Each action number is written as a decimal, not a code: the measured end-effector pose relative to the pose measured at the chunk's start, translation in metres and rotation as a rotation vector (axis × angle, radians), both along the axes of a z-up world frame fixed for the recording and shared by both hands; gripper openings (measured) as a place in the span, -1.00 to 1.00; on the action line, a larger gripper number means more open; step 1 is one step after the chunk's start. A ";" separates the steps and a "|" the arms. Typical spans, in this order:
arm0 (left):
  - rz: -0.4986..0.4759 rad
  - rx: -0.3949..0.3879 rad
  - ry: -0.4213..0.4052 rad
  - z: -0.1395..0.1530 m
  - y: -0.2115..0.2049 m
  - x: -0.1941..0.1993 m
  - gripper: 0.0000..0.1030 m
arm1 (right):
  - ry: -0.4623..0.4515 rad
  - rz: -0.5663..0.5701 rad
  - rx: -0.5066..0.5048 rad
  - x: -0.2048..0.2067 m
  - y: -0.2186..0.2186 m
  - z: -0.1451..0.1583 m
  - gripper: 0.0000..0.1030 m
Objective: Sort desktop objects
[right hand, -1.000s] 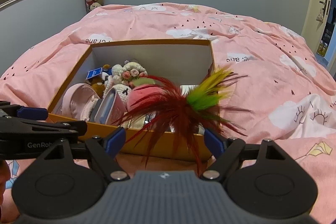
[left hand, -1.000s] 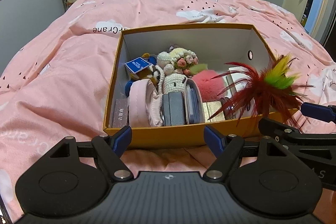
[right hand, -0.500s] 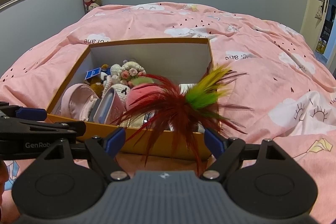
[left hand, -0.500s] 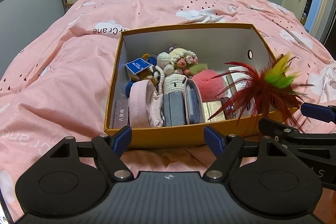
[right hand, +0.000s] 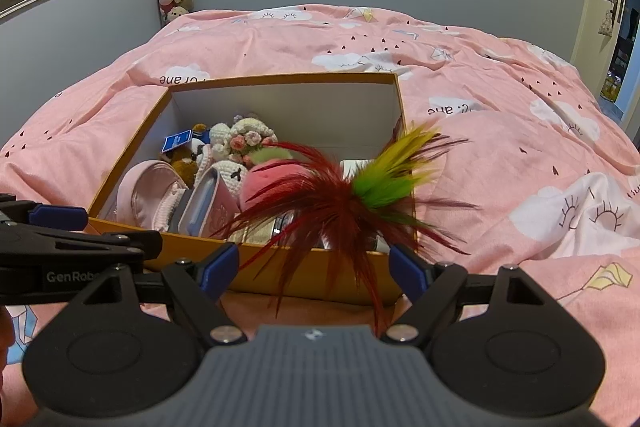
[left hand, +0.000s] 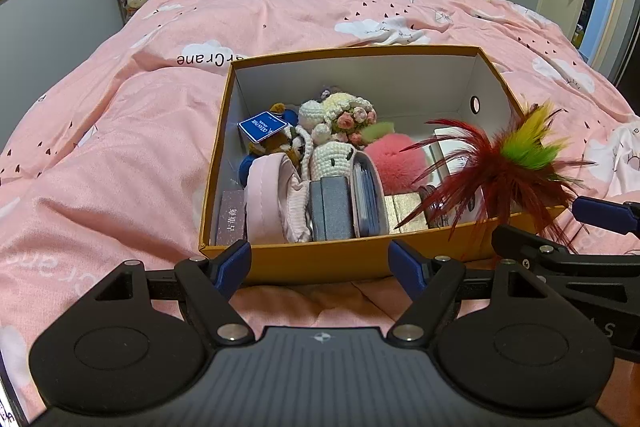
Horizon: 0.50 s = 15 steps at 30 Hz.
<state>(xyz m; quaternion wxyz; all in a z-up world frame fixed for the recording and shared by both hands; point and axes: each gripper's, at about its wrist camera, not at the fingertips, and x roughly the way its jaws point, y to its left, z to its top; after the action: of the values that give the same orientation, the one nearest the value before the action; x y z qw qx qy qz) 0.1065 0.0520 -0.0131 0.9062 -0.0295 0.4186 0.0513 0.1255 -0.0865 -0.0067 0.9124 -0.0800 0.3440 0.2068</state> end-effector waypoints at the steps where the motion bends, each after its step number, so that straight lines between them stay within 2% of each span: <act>1: -0.001 0.000 -0.001 0.000 0.000 0.000 0.73 | -0.001 -0.001 0.000 0.000 0.000 0.000 0.62; 15: -0.016 0.025 -0.011 0.003 -0.003 -0.002 0.72 | 0.001 -0.007 0.003 0.000 -0.002 0.002 0.62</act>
<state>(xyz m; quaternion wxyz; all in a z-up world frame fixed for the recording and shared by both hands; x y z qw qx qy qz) 0.1046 0.0494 -0.0099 0.9091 -0.0152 0.4134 0.0493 0.1255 -0.0881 -0.0048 0.9132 -0.0773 0.3441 0.2043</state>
